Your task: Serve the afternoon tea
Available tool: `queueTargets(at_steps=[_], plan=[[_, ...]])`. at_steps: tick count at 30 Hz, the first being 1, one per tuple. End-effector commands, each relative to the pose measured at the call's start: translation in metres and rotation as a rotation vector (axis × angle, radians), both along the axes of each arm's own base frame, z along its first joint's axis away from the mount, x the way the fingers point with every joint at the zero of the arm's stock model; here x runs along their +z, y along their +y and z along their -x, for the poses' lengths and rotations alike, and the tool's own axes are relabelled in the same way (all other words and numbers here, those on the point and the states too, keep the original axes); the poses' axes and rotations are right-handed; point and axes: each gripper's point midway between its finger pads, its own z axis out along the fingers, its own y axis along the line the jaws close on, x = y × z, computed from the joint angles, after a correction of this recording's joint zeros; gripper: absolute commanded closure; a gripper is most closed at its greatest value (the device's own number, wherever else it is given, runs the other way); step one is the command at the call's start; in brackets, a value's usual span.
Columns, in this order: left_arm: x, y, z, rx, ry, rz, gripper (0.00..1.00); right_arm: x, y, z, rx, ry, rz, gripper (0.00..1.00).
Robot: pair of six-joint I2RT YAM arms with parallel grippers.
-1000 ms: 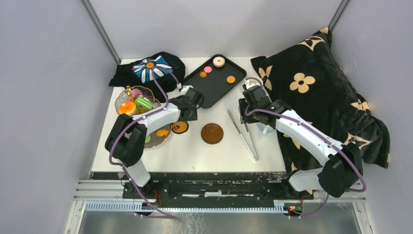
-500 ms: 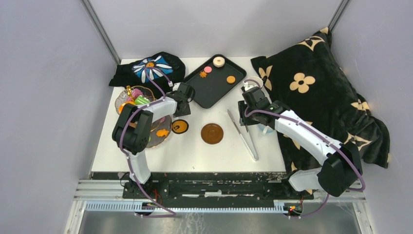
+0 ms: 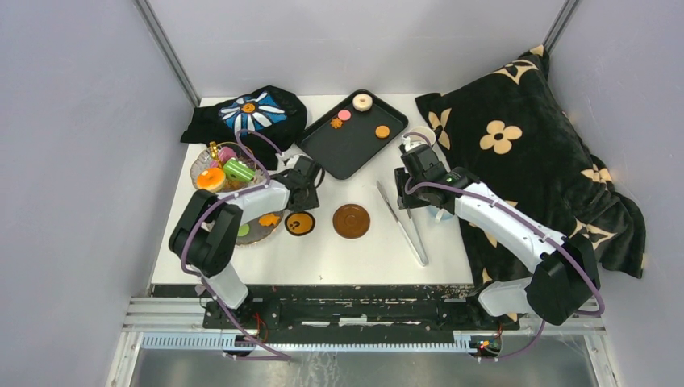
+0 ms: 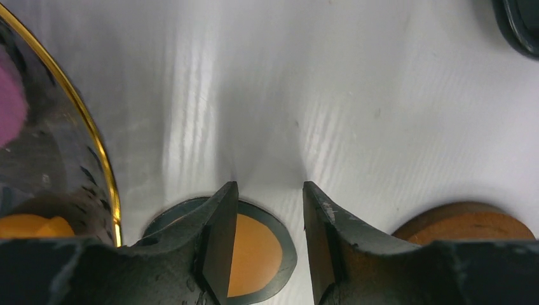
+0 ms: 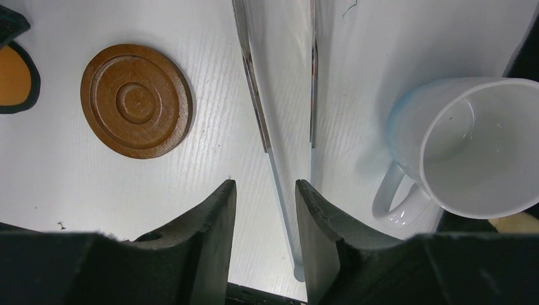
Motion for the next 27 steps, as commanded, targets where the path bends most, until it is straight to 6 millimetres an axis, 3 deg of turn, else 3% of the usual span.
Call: queueTargets(at_steps=[1,4,8,11,15,19,21,25,27], plan=[[-0.006,-0.013,0.029,0.022,0.054,0.037,0.51,0.007,0.003,-0.005,0.009,-0.033,-0.014,0.55],[-0.001,-0.015,0.029,0.017,0.039,0.029,0.50,0.011,0.002,-0.005,0.009,-0.041,-0.016,0.55],[0.022,-0.015,0.018,0.012,-0.016,0.017,0.46,0.026,-0.010,-0.007,-0.021,-0.094,0.015,0.53],[0.052,-0.017,0.006,0.002,-0.088,0.008,0.42,0.041,-0.032,-0.013,-0.091,-0.150,0.085,0.49],[0.102,-0.029,-0.003,-0.045,-0.203,0.025,0.35,0.049,-0.078,-0.019,-0.265,-0.172,0.173,0.41],[0.152,-0.053,0.001,-0.142,-0.312,0.075,0.27,0.039,-0.109,-0.016,-0.418,-0.120,0.168,0.27],[0.171,-0.067,0.005,-0.197,-0.352,0.116,0.23,0.031,-0.119,-0.013,-0.496,-0.090,0.153,0.25],[0.190,-0.087,0.013,-0.291,-0.382,0.192,0.17,0.014,-0.123,-0.008,-0.597,-0.040,0.121,0.25],[0.190,-0.093,0.015,-0.322,-0.380,0.215,0.14,0.006,-0.113,-0.010,-0.584,-0.019,0.074,0.26]])
